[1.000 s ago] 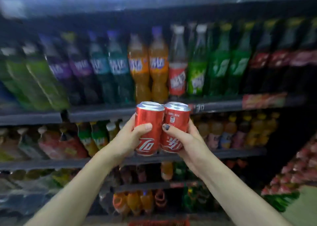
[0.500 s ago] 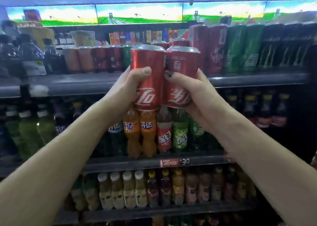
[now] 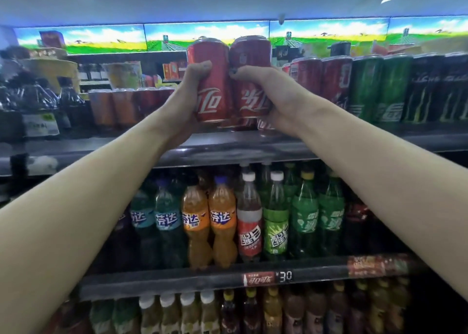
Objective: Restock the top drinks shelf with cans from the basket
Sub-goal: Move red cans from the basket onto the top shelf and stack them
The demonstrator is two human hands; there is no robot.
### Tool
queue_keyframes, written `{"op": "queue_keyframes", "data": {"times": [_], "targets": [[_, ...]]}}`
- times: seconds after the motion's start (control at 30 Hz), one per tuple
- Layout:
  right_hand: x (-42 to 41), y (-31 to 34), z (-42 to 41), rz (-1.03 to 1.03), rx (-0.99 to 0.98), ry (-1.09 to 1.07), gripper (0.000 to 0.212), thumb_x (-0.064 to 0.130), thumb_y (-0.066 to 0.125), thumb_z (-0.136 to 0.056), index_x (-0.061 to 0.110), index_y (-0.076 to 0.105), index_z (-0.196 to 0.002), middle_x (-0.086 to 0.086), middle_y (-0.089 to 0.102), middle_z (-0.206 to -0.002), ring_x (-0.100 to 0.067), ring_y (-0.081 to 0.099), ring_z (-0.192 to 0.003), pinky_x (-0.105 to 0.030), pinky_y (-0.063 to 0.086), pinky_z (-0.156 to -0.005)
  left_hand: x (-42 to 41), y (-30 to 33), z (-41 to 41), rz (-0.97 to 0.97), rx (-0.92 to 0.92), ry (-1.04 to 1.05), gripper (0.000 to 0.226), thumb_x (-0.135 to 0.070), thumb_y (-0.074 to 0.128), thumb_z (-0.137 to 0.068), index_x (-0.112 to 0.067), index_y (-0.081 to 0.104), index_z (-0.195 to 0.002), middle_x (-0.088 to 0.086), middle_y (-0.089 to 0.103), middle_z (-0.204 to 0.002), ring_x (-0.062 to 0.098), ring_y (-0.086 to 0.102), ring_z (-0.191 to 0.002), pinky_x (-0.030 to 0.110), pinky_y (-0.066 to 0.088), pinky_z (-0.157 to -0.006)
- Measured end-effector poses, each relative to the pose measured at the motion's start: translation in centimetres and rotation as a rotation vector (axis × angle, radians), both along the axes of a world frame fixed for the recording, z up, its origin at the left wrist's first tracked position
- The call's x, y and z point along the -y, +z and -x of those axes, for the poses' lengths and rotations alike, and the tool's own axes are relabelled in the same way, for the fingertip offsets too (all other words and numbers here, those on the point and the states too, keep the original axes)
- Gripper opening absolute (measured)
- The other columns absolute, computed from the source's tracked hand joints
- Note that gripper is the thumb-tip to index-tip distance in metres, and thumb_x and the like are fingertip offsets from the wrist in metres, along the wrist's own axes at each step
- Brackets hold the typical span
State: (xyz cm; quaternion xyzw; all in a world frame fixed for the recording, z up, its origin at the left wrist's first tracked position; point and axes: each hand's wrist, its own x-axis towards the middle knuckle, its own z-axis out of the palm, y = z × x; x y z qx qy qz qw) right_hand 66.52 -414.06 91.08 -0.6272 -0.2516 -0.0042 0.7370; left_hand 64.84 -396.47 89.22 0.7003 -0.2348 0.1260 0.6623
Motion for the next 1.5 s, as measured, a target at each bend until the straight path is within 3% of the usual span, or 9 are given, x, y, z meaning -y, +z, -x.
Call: {"op": "queue_keyframes", "data": {"times": [0.17,0.33,0.47,0.67,0.83,0.93,1.03,1.3,1.5], "targets": [[-0.2,0.0,-1.4,0.052,-0.072,-0.008,0.044,0.021,0.073,-0.089,0.006,0.063,-0.128,-0.013,0.078,-0.103,-0.025,0.077,-0.083,-0.035,0.06,-0.065,-0.6,0.1,-2.4,0.042,-0.07,-0.074,0.057,-0.05,0.043,-0.103,-0.011,0.057,-0.141,0.023,0.066,-0.136,0.038,0.067,-0.121,0.064,0.047,-0.109],[-0.4,-0.1,-1.6,0.081,-0.075,-0.029,0.041,0.021,0.075,-0.088,0.007,0.062,-0.124,-0.014,0.078,-0.106,-0.029,0.077,-0.091,-0.041,0.062,-0.072,-1.6,0.5,-3.6,-0.015,-0.114,-0.117,0.054,-0.052,0.044,-0.102,-0.014,0.06,-0.136,0.017,0.072,-0.128,0.031,0.071,-0.111,0.055,0.055,-0.104],[-0.7,-0.1,-1.9,0.095,-0.045,-0.099,0.044,0.02,0.079,-0.083,0.007,0.064,-0.122,-0.014,0.079,-0.101,-0.029,0.078,-0.088,-0.042,0.062,-0.072,-2.7,0.2,-4.5,-0.068,-0.156,-0.144,0.059,-0.057,0.045,-0.101,-0.015,0.059,-0.141,0.019,0.066,-0.14,0.038,0.061,-0.131,0.057,0.05,-0.11],[-0.2,-0.7,-1.3,0.12,0.128,-0.278,0.048,0.023,0.089,-0.071,0.014,0.068,-0.114,-0.005,0.079,-0.096,-0.02,0.078,-0.082,-0.033,0.061,-0.07,-3.0,-0.2,-4.3,-0.115,-0.108,-0.096,0.062,-0.055,0.054,-0.097,-0.013,0.057,-0.142,0.02,0.066,-0.139,0.037,0.061,-0.132,0.05,0.053,-0.109],[1.0,-1.6,-1.1,0.149,0.295,-0.484,0.05,0.041,0.091,-0.059,0.026,0.074,-0.104,0.009,0.078,-0.096,-0.011,0.075,-0.09,-0.038,0.061,-0.086,-2.5,0.1,-3.6,-0.2,-0.056,-0.057,0.052,-0.055,0.049,-0.103,-0.015,0.061,-0.134,0.019,0.07,-0.131,0.029,0.071,-0.117,0.048,0.054,-0.108],[1.6,-2.3,-0.9,0.175,0.295,-0.537,0.045,0.044,0.089,-0.064,0.027,0.073,-0.103,0.011,0.077,-0.096,-0.006,0.074,-0.089,-0.034,0.061,-0.087,-2.3,0.5,-3.3,-0.222,-0.093,-0.081,0.069,-0.063,0.06,-0.089,-0.014,0.06,-0.138,0.018,0.069,-0.135,0.034,0.066,-0.126,0.052,0.049,-0.112],[1.9,-2.9,-0.9,0.215,0.273,-0.583,0.053,0.053,0.088,-0.061,0.027,0.072,-0.103,0.01,0.077,-0.096,-0.007,0.074,-0.088,-0.035,0.061,-0.088,-1.5,0.6,-3.3,-0.218,-0.096,-0.055,0.061,-0.06,0.055,-0.097,-0.014,0.061,-0.137,0.019,0.068,-0.135,0.037,0.063,-0.129,0.055,0.046,-0.115],[2.8,-3.0,0.0,0.127,0.162,-0.41,0.03,0.037,0.084,-0.077,0.021,0.07,-0.098,0.001,0.08,-0.09,-0.016,0.078,-0.083,-0.04,0.061,-0.089,-0.4,0.5,-3.1,-0.228,-0.096,-0.075,0.054,-0.057,0.045,-0.104,-0.016,0.059,-0.137,0.013,0.072,-0.131,0.027,0.071,-0.118,0.044,0.056,-0.104],[2.2,-2.8,-0.7,0.059,0.06,-0.382,0.037,0.033,0.087,-0.074,0.013,0.068,-0.1,-0.004,0.08,-0.088,-0.021,0.078,-0.081,-0.045,0.063,-0.085,0.1,0.2,-3.1,-0.212,-0.088,-0.053,0.046,-0.05,0.043,-0.107,-0.016,0.065,-0.129,0.014,0.074,-0.125,0.024,0.073,-0.106,0.046,0.057,-0.104]]}}
